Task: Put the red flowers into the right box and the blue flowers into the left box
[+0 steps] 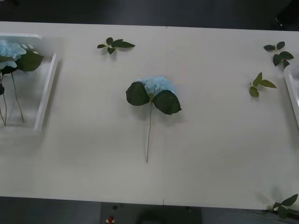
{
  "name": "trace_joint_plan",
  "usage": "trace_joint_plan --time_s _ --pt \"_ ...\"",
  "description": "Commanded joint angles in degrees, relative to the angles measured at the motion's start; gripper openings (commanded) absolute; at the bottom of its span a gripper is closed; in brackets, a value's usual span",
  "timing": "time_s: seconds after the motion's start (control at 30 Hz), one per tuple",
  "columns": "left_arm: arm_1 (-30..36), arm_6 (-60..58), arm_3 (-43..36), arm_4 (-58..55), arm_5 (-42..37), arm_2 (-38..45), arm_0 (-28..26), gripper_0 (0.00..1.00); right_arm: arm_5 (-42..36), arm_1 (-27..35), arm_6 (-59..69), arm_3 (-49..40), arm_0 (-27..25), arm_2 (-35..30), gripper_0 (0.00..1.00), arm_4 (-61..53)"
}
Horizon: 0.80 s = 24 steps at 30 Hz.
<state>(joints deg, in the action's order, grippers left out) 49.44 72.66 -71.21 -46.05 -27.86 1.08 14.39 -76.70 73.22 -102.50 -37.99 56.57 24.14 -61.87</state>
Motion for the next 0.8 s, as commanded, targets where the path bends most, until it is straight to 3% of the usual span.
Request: trace_joint_plan --time_s 0.03,0.13,0.37,0.4,0.43,0.47,0.5,0.57,0.6,0.67,0.7,0.8 --pt "0.39 1.78 3.27 0.17 6.67 -3.72 -0.15 0.00 7.01 -2.20 -5.61 -0.15 -5.86 -2.61 0.00 1.22" --pt "0.39 1.52 5.91 -0.18 11.68 -6.53 -0.15 0.00 14.04 -4.23 -5.61 -0.15 -10.69 -4.72 0.00 3.95" --pt "0.39 1.26 6.08 -0.27 11.95 -6.44 -0.15 0.00 28.19 -7.13 -5.87 -0.15 -17.81 -6.13 0.00 8.43" --pt "0.39 1.17 6.08 -0.36 12.04 -6.36 -0.15 0.04 29.51 -7.39 -5.87 -0.15 -18.78 -6.13 0.00 8.43" --pt "0.39 1.08 6.08 -0.36 12.04 -6.36 -0.15 0.43 29.95 -7.39 -5.87 -0.15 -19.04 -6.13 0.00 8.43" --pt "0.39 1.08 6.08 -0.27 12.04 -6.36 -0.15 0.93 30.30 -7.39 -5.87 -0.15 -19.48 -6.13 0.00 8.34" --pt "0.39 0.99 6.08 -0.27 11.95 -6.27 -0.15 1.00 30.39 -7.39 -5.87 -0.15 -19.57 -6.13 0.04 8.34" --pt "0.39 0.90 6.08 -0.09 11.95 -6.27 -0.15 1.00 30.39 -7.48 -6.05 -0.06 -19.65 -6.13 0.15 8.26" --pt "0.39 0.90 6.08 -0.18 12.04 -6.27 -0.15 1.00 30.47 -7.39 -6.13 0.20 -19.65 -6.13 0.23 8.08" --pt "0.39 0.90 6.08 0.00 11.95 -6.27 -0.15 1.00 30.83 -7.57 -6.66 0.73 -19.65 -6.13 0.51 7.73" --pt "0.39 0.99 6.08 -0.09 11.86 -6.09 -0.15 1.00 30.91 -7.65 -6.93 0.81 -19.65 -6.13 0.58 7.55" --pt "0.39 0.99 6.08 0.00 11.86 -6.09 -0.15 1.00 31.26 -8.01 -7.54 1.08 -19.65 -6.13 0.70 7.03"
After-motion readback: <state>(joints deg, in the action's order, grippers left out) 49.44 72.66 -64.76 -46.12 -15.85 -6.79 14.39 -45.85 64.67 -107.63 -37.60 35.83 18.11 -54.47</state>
